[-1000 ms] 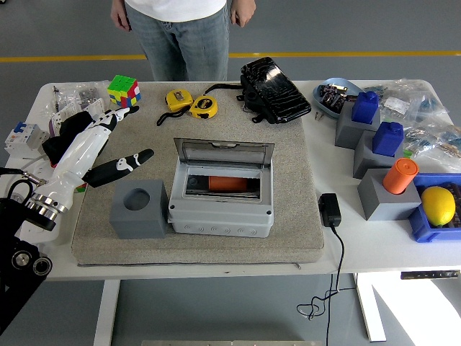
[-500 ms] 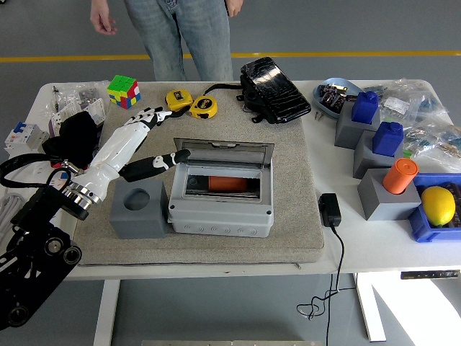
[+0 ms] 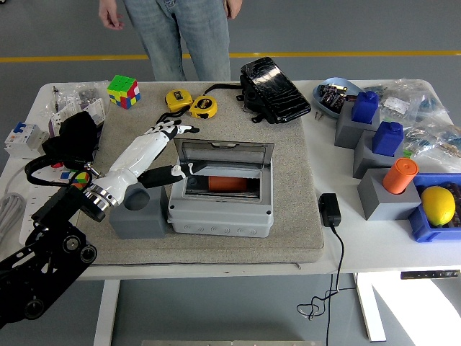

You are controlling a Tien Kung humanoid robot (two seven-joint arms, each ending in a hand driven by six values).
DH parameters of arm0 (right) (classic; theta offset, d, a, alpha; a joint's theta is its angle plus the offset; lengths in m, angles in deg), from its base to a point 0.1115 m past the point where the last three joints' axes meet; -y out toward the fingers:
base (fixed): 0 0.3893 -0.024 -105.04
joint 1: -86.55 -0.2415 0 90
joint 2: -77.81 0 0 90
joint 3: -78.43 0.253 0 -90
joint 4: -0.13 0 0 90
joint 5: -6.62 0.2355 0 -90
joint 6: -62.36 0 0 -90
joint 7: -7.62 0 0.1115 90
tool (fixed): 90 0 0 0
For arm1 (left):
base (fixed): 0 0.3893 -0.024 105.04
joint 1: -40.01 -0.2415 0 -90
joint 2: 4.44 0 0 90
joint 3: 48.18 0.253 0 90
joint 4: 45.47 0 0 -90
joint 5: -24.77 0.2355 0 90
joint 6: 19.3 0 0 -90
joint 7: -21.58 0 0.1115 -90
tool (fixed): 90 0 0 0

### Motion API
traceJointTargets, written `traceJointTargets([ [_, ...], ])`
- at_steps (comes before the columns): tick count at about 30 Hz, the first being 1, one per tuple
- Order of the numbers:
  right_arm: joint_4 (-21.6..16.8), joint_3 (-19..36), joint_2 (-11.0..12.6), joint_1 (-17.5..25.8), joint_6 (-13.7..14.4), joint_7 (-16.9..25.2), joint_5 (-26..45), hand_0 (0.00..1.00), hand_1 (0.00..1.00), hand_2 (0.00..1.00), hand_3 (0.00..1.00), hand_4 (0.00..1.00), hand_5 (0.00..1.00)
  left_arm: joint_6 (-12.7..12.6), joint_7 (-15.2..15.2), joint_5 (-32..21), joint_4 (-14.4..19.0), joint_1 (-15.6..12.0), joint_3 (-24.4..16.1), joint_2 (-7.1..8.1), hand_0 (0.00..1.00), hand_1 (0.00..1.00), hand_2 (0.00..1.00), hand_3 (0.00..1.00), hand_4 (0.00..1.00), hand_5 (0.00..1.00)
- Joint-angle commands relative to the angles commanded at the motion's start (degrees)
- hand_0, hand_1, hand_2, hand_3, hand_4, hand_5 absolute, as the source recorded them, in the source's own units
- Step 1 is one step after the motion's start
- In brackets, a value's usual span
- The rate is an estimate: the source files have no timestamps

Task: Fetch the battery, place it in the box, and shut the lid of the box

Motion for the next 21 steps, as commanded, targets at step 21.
traceJointTargets([
  [21,0.0,0.8,-0.2,-0.3,0.2,0.1,0.0,0.852,0.795,0.774,0.836,0.998,0.998,0.2,-0.7,-0.2,2.7,-2.2,0.2,2.61,0.998,0.947,0.833,0.775,0.998,0.998],
])
